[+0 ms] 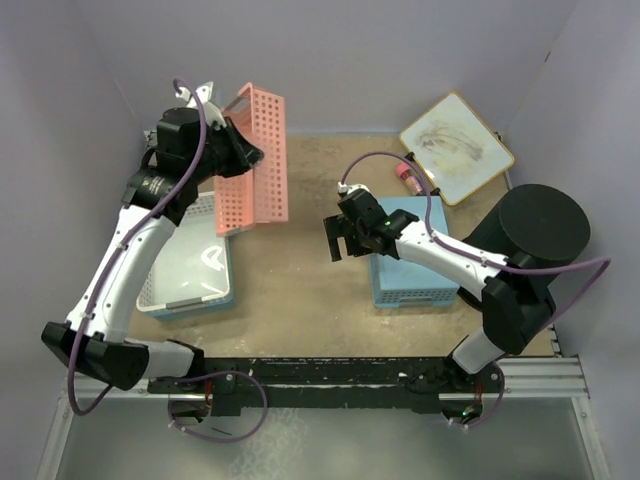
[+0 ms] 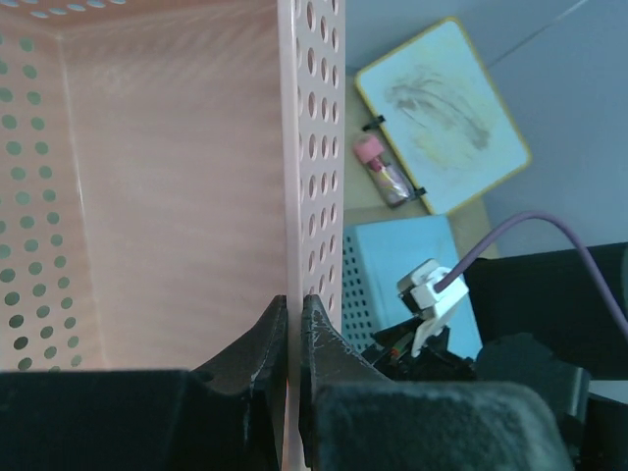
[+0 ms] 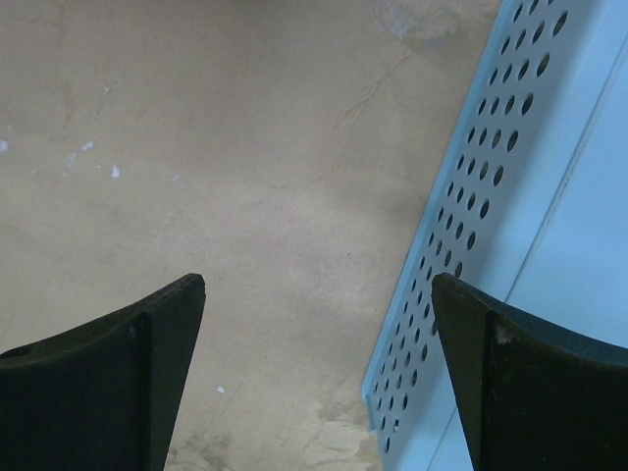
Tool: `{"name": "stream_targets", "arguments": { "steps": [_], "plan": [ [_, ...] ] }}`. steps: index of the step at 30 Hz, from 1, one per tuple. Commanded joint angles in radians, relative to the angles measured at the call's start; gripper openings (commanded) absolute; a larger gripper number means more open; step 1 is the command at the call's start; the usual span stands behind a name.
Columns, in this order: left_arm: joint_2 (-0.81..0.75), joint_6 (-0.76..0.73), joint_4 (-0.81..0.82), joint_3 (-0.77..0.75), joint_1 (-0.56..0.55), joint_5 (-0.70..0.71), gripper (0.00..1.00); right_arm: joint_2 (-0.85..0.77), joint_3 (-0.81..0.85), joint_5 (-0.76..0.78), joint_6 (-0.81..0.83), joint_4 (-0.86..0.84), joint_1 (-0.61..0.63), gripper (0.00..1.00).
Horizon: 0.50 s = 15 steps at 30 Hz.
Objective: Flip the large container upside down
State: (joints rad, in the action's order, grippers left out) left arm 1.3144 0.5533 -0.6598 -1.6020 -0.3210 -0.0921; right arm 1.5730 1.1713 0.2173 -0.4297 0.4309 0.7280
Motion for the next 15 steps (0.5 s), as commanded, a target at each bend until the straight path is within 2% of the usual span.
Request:
{"name": "stream_targets", "arguments": {
  "steps": [1, 5, 9, 15],
  "plan": [
    [0.03, 0.111, 0.326, 0.081, -0.001, -0.188, 0.0, -0.017, -0.032, 0.007, -0.007, -0.006, 0.003, 1.0],
    [0.051, 0.158, 0.434, 0.151, -0.001, -0.227, 0.0, 0.008, -0.037, 0.054, 0.005, 0.007, 0.001, 1.0],
    [0.071, 0.155, 0.436, 0.161, -0.001, -0.229, 0.0, 0.051, -0.019, 0.126, -0.014, 0.066, -0.016, 1.0],
    [0.087, 0.131, 0.415, 0.169, 0.0, -0.214, 0.0, 0.061, -0.013, 0.148, -0.029, 0.1, -0.041, 1.0]
  ]
}}
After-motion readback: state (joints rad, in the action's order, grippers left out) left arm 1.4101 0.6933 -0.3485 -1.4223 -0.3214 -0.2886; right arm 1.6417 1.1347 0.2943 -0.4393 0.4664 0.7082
